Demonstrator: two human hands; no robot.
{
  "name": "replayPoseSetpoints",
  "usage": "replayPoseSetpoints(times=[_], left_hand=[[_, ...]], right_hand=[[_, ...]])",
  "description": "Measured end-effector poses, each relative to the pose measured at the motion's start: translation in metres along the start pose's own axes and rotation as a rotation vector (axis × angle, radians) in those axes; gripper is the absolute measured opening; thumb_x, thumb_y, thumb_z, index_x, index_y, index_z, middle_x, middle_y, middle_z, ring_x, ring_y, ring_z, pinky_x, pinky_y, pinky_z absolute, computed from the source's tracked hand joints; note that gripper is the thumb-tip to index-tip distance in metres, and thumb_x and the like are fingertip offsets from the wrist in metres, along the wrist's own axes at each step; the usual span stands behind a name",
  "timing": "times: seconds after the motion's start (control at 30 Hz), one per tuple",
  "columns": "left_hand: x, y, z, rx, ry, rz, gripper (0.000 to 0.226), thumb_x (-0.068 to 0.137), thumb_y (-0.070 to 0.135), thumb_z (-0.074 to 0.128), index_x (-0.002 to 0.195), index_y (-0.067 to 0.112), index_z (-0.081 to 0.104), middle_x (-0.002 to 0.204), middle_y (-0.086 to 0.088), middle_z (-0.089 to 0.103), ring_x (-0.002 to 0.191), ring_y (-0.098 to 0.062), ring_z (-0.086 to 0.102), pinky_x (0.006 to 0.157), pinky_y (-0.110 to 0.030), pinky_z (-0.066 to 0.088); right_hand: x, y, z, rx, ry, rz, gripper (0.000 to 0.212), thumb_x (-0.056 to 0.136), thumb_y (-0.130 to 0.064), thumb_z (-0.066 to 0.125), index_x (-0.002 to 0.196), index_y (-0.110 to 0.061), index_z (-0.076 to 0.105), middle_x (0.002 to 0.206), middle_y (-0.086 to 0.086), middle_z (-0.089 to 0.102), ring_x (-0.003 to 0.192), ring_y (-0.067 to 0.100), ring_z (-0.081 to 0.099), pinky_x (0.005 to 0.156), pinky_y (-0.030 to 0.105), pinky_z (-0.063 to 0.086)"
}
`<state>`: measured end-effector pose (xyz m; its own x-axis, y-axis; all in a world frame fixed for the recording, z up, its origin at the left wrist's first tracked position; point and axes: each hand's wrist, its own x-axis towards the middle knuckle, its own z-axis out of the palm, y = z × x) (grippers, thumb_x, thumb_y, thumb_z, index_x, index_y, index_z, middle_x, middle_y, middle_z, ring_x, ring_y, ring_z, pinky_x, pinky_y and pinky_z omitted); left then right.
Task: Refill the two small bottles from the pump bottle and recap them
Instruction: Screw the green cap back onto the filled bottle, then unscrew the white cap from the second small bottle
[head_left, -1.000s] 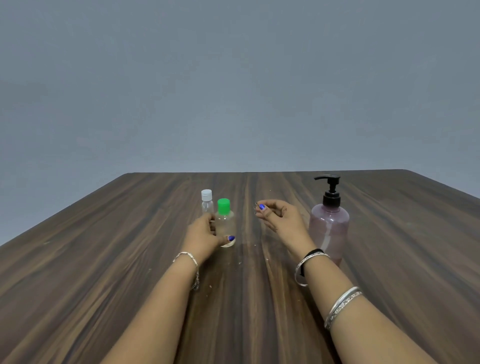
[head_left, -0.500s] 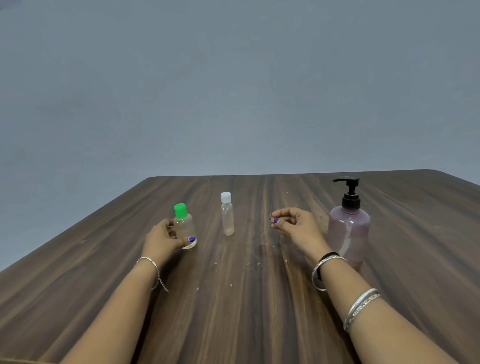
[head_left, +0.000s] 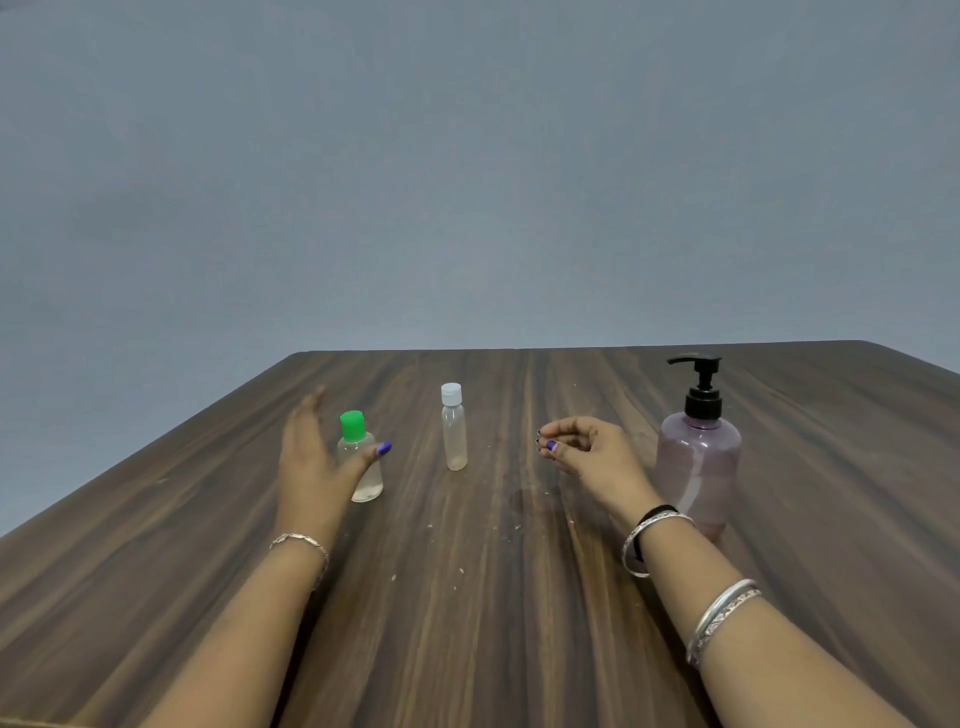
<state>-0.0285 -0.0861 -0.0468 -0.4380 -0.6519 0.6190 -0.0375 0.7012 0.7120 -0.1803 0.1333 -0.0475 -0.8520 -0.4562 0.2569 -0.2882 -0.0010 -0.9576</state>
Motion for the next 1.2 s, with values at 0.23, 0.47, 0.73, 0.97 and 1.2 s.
replayPoseSetpoints(times=[0.23,0.47,0.73,0.97,1.2], left_hand=[[-0.003,0.058,0.056,-0.131,0.022,0.197,0.062,0.073,0.018,0.077,0.125,0.008,0.046,0.117,0.002,0.048,0.108,-0.011,0.047,0.093,-0.022,0.038],[0.01,0.04,0.108,-0.141,-0.115,-0.2,0.085,0.069,0.02,0.081,0.137,0.005,0.034,0.137,-0.013,0.043,0.127,-0.027,0.041,0.102,-0.032,0.033],[0.006,0.044,0.114,-0.064,-0.302,-0.309,0.031,0.078,0.016,0.072,0.105,0.005,0.063,0.103,-0.008,0.066,0.095,-0.024,0.06,0.073,-0.026,0.043],[-0.043,0.081,0.11,-0.092,-0.633,-0.051,0.041,0.076,0.021,0.073,0.113,0.01,0.057,0.11,-0.002,0.066,0.102,-0.016,0.06,0.083,-0.023,0.045],[-0.056,0.094,0.111,-0.168,-0.523,-0.007,0.042,0.073,0.017,0.075,0.111,0.016,0.058,0.09,0.01,0.061,0.077,0.001,0.054,0.06,0.001,0.039]], right_hand=[[-0.001,-0.001,-0.002,-0.016,0.011,-0.007,0.026,0.087,0.005,0.057,0.08,-0.019,0.064,0.087,0.005,0.068,0.088,0.017,0.066,0.082,0.024,0.053],[0.0,-0.001,-0.002,0.004,0.023,-0.019,0.028,0.086,0.006,0.058,0.078,-0.02,0.063,0.089,0.008,0.068,0.089,0.019,0.066,0.085,0.029,0.052],[0.001,-0.003,-0.003,-0.022,0.031,-0.028,0.021,0.087,0.003,0.058,0.082,-0.017,0.064,0.092,0.007,0.068,0.092,0.019,0.065,0.087,0.03,0.052],[-0.006,-0.018,-0.004,0.019,0.025,-0.173,0.014,0.084,-0.011,0.067,0.083,-0.024,0.065,0.086,-0.003,0.068,0.083,0.009,0.063,0.076,0.02,0.051],[-0.012,-0.023,-0.001,-0.04,0.044,-0.214,0.019,0.071,-0.007,0.079,0.082,-0.015,0.065,0.077,-0.008,0.064,0.072,0.003,0.059,0.066,0.017,0.051]])
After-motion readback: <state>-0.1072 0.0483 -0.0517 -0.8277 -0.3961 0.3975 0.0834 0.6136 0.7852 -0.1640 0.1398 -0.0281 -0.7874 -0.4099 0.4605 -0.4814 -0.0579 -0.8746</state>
